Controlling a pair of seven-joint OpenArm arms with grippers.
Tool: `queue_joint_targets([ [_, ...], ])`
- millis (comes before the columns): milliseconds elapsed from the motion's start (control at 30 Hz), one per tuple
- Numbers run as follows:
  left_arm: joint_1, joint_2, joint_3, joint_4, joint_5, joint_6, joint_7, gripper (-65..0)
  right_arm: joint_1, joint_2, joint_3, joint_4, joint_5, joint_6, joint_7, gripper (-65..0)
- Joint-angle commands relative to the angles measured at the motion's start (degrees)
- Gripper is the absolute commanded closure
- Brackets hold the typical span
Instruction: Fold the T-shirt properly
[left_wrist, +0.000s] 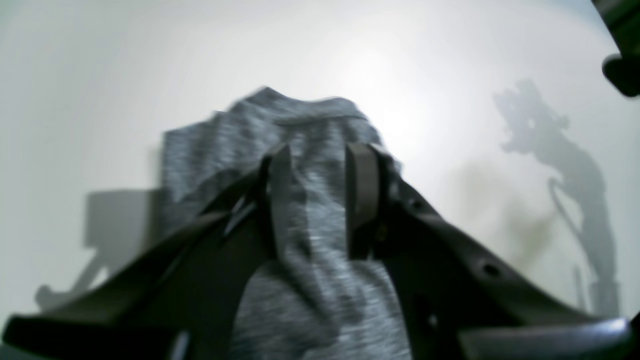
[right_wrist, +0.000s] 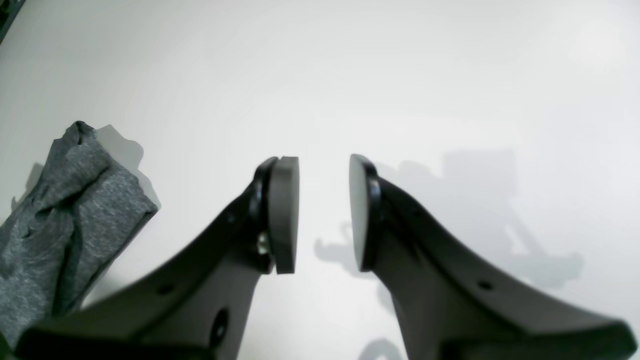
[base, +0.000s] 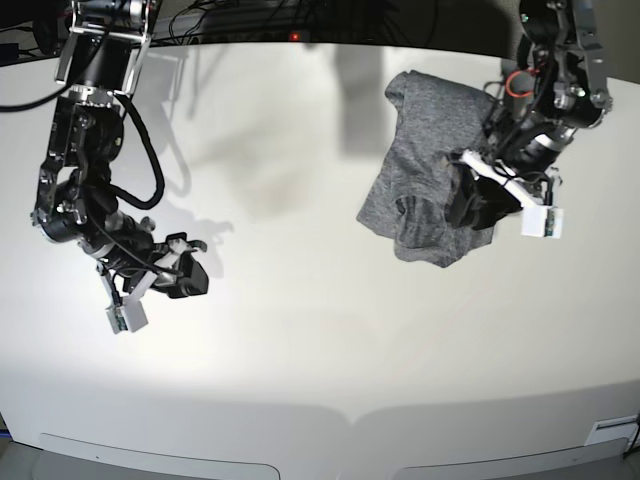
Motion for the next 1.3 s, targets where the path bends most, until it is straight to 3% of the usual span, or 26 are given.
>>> queue_joint_targets([
  [0,-0.4,-0.2,0.8,1.2,1.0,-0.3,-1.6,-18.0,1.3,0.6,0.2,1.2,1.4,0.5,1.5,-18.0],
  [233,-0.3,-0.3,9.1,1.1,10.0,-0.3,-4.5,-18.0,1.3,0.6,0.2,1.2,1.4,0.5,1.5,-18.0],
  [433,-0.3,-0.3,10.8,-2.0,21.8,-0.2,-13.9,-18.0,1.3,0.6,0.2,1.2,1.4,0.5,1.2,-18.0],
  [533,-0.5,-0.3,10.8,-8.0,25.7,0.6,-24.7,-18.0,1.3,0.6,0.2,1.2,1.4,0.5,1.2,-18.0],
  [767,-0.7,-0.2,10.9,-25.1,23.3,0.5,-37.8,-18.0,1.3,0.6,0.2,1.2,1.4,0.5,1.2,-18.0],
  [1000,-0.7,-0.2,10.9,-41.9,23.6,0.5,-59.2,-18.0,1.3,0.6,0.2,1.2,1.4,0.5,1.7,-18.0],
  [1267,-0.6,-0.3,10.9,-43.0,23.6,0.5,-61.2,-18.0,1.3,0.6,0.2,1.2,1.4,0.5,1.7,-18.0],
])
